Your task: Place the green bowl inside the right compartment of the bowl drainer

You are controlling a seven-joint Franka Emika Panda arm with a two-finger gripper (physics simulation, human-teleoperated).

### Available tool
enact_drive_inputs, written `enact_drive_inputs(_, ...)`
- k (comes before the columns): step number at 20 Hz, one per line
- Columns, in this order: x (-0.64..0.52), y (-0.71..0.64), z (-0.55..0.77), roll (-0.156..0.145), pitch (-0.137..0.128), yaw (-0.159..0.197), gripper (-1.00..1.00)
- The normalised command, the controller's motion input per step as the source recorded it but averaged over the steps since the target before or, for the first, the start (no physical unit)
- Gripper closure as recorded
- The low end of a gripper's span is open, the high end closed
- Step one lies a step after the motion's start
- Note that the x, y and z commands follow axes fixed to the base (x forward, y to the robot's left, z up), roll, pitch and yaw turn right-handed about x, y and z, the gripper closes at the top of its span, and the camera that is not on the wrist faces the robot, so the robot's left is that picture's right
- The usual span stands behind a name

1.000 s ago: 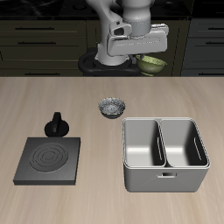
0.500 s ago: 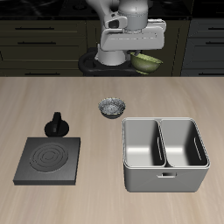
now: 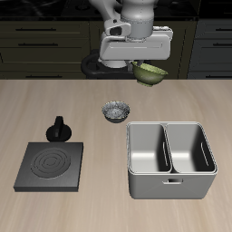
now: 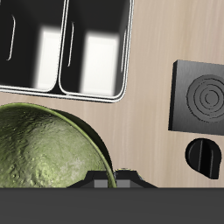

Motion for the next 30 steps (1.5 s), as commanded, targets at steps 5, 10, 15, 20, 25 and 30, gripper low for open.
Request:
enact_drive_inputs(5, 0.47, -0.06, 0.02, -0.018, 0.014, 0.012, 1.00)
enact_drive_inputs(10, 0.42, 0.12, 0.09, 0.057, -0.009, -0.013, 1.00)
enact_drive_inputs(15, 0.37, -0.02, -0.06, 0.098, 0.006, 0.004, 1.00)
enact_drive_inputs(20, 0.44, -0.27, -0.05, -0.044, -0.009, -0.026, 1.00)
enact_drive_inputs(25, 0.38, -0.31, -0.16, -0.057, 0.020, -0.024, 1.00)
enact_drive_inputs(30, 0.01, 0.00, -0.17, -0.002, 0.020, -0.010, 1.00)
